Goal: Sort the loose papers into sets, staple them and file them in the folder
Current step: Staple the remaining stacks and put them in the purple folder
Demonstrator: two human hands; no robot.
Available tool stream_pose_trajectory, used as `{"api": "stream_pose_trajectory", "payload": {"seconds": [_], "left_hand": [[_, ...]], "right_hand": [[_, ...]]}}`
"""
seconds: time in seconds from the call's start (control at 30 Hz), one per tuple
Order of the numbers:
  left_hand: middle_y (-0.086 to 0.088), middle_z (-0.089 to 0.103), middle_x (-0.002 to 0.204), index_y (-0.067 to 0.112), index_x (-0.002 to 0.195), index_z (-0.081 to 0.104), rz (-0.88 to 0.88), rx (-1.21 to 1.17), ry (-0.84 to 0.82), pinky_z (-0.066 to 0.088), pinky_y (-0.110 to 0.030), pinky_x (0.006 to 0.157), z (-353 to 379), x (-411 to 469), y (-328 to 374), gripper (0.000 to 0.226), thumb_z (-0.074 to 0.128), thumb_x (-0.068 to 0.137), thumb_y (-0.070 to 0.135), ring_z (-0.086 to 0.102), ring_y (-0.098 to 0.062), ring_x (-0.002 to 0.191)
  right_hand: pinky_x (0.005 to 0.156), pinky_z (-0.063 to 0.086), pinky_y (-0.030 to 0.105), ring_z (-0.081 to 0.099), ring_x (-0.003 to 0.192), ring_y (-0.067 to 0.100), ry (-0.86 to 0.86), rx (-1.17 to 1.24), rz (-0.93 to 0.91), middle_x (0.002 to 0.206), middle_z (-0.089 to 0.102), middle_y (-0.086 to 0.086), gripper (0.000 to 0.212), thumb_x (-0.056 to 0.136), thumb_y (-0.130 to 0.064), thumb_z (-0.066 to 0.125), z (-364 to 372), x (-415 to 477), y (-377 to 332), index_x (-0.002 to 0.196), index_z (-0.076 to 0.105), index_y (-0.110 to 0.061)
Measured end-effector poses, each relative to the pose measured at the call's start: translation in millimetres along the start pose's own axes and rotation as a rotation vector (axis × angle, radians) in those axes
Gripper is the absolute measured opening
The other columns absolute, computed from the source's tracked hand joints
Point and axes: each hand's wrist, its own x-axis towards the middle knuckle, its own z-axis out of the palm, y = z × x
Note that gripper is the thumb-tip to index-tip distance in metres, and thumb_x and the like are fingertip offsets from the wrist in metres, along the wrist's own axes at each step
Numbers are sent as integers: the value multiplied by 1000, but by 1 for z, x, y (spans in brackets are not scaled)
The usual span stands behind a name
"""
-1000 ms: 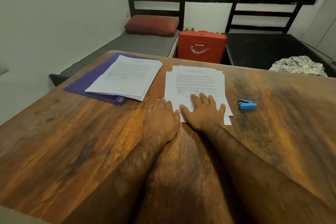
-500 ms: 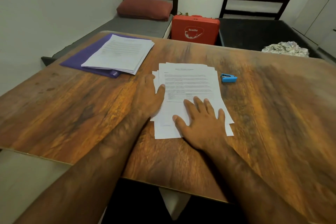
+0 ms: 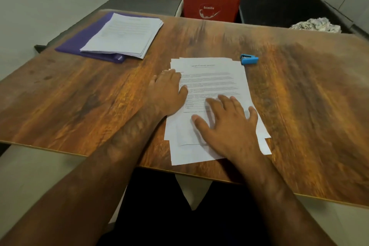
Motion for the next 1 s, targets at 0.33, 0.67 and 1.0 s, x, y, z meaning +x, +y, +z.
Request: {"api": "stream_pose_trajectory", "payload": {"seconds": [0.33,0.67,1.0], "left_hand": [[-3,50,152,18,144,48,1,30,31,30,-47,122,-1,-32,9,51,40,103,47,43,-23,140],[-2,39,150,23,149,41,-80,-64,-30,22,-49,115,-15,0,11,60,51,98,52,31,-22,139],[1,41,149,25,144,47,-32,57,-24,22,-50,113,-6,6,8,57,44,99,59,31,-21,139]], "right_hand": [[127,10,57,19,158,23,62,53,-25,171,23,-3,64,103,-63,33,7,49,2,159,33,-32],[125,18,54,27,154,21,72,88,-46,168,30,-7,61,101,-66,36,4,39,12,154,39,-35],[112,37,55,46,135,27,88,182,-46,146,52,0,50,94,-49,69,-42,129,49,139,57,-30]]}}
